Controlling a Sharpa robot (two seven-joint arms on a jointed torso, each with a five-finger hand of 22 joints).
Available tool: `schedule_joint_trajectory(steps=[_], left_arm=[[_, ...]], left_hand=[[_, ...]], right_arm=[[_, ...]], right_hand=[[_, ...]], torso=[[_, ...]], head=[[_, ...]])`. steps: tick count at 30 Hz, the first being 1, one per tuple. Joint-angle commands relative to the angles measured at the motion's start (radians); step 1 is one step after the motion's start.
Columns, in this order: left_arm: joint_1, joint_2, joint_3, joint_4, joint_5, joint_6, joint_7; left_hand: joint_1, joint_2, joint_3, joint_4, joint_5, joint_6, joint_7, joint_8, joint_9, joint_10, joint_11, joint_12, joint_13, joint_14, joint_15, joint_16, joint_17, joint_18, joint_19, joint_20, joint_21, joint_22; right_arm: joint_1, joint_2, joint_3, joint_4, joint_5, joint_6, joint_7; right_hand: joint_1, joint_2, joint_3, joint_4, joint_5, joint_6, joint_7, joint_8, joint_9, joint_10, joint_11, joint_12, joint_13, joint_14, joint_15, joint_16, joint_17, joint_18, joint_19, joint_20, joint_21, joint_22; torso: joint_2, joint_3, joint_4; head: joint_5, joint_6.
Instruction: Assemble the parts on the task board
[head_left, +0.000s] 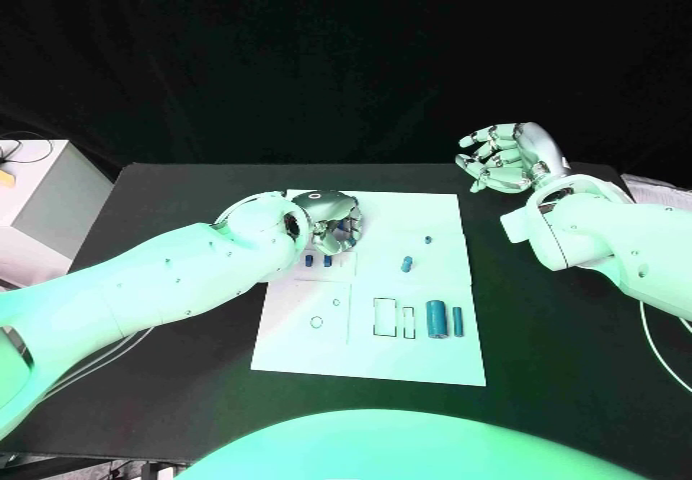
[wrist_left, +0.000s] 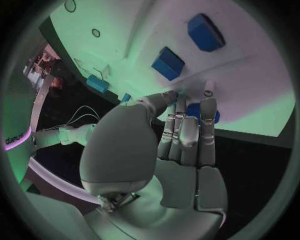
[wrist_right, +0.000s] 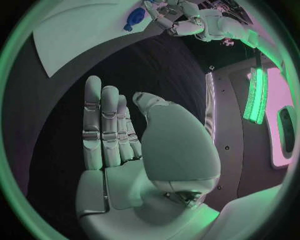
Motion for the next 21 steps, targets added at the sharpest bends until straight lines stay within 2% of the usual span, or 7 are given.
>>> schedule_joint_trajectory(steps=[1, 4, 8, 11, 14, 21], left_arm=[[0.000, -0.008, 0.004, 0.017, 0.029, -0.033, 0.026], [0.000, -0.019, 0.014, 0.033, 0.042, -0.032, 0.028], [0.000, -0.041, 0.043, 0.058, 0.074, -0.021, 0.023], [0.000, -0.057, 0.056, 0.067, 0.087, -0.008, 0.019], [0.000, -0.073, 0.062, 0.070, 0.094, 0.006, 0.014], [-0.001, -0.109, 0.067, 0.074, 0.097, 0.016, 0.006]], left_hand=[[0.000, 0.004, 0.000, -0.008, 0.005, 0.007, 0.001, -0.007, 0.017, 0.008, 0.000, -0.007, -0.001, 0.011, 0.000, 0.006, 0.003, -0.003, 0.009, 0.002, 0.003, 0.003], [-0.004, 0.002, -0.001, -0.008, 0.004, 0.009, 0.001, -0.012, 0.019, 0.013, 0.000, -0.016, 0.000, 0.013, 0.000, 0.006, 0.004, -0.003, 0.009, 0.002, 0.004, 0.004], [-0.009, 0.001, -0.003, -0.008, 0.004, 0.010, 0.002, -0.016, 0.020, 0.016, 0.001, -0.025, -0.001, 0.013, 0.001, 0.006, 0.003, -0.003, 0.007, 0.003, 0.004, 0.002], [-0.014, -0.001, -0.005, -0.007, 0.004, 0.009, 0.002, -0.021, 0.021, 0.017, 0.002, -0.034, -0.001, 0.011, 0.002, 0.005, -0.002, -0.002, 0.004, 0.003, 0.002, -0.002], [-0.016, -0.001, -0.006, -0.006, 0.003, 0.010, 0.002, -0.022, 0.021, 0.018, 0.002, -0.037, -0.001, 0.011, 0.002, 0.005, -0.001, -0.002, 0.004, 0.004, 0.002, -0.001], [-0.029, -0.002, -0.014, 0.001, 0.002, 0.014, 0.001, -0.028, 0.025, 0.023, 0.002, -0.050, 0.000, 0.011, 0.003, 0.005, -0.003, -0.003, 0.003, 0.005, 0.000, -0.002]], right_arm=[[0.000, 0.000, 0.000, 0.000, -0.002, 0.010, 0.006], [-0.001, -0.001, 0.000, -0.001, -0.002, 0.011, 0.006], [-0.001, -0.002, 0.000, -0.002, -0.002, 0.011, 0.005], [-0.002, -0.001, 0.000, -0.004, -0.002, 0.010, 0.005], [-0.002, -0.001, 0.000, -0.005, -0.002, 0.010, 0.004], [-0.002, -0.003, 0.000, -0.006, -0.002, 0.010, 0.003]], right_hand=[[-0.008, 0.002, 0.001, -0.003, 0.004, 0.002, 0.007, 0.003, 0.001, -0.006, 0.001, -0.004, -0.001, 0.005, -0.001, -0.004, 0.001, 0.011, 0.007, -0.003, -0.005, -0.001], [-0.008, 0.002, 0.001, -0.003, 0.004, 0.002, 0.007, 0.003, 0.001, -0.006, 0.001, -0.004, -0.001, 0.005, -0.001, -0.004, 0.001, 0.011, 0.007, -0.003, -0.005, -0.001], [-0.008, 0.002, 0.001, -0.003, 0.004, 0.002, 0.007, 0.003, 0.001, -0.006, 0.001, -0.004, -0.001, 0.005, -0.001, -0.004, 0.001, 0.011, 0.007, -0.003, -0.005, -0.001], [-0.008, 0.002, 0.001, -0.003, 0.004, 0.002, 0.007, 0.003, 0.001, -0.006, 0.001, -0.003, -0.002, 0.006, -0.001, -0.005, 0.002, 0.011, 0.008, -0.003, -0.005, -0.002], [-0.008, 0.002, 0.001, -0.003, 0.004, 0.002, 0.007, 0.003, 0.001, -0.006, 0.001, -0.003, -0.002, 0.006, -0.001, -0.005, 0.002, 0.011, 0.008, -0.003, -0.005, -0.002], [-0.008, 0.002, 0.001, -0.003, 0.004, 0.002, 0.007, 0.003, 0.001, -0.006, 0.001, -0.003, -0.002, 0.006, -0.001, -0.005, 0.002, 0.011, 0.008, -0.003, -0.005, -0.002]], torso=[[0.000, -0.0012, 0.0003], [0.000, -0.0012, -0.0001], [-0.002, -0.0016, 0.0015], [-0.003, -0.0011, 0.0024], [-0.002, -0.0009, 0.0025], [0.000, -0.0014, 0.0003]], head=[[0.001, 0.001], [0.002, 0.002], [0.002, 0.008], [0.008, 0.008], [0.008, 0.008], [0.011, 0.008]])
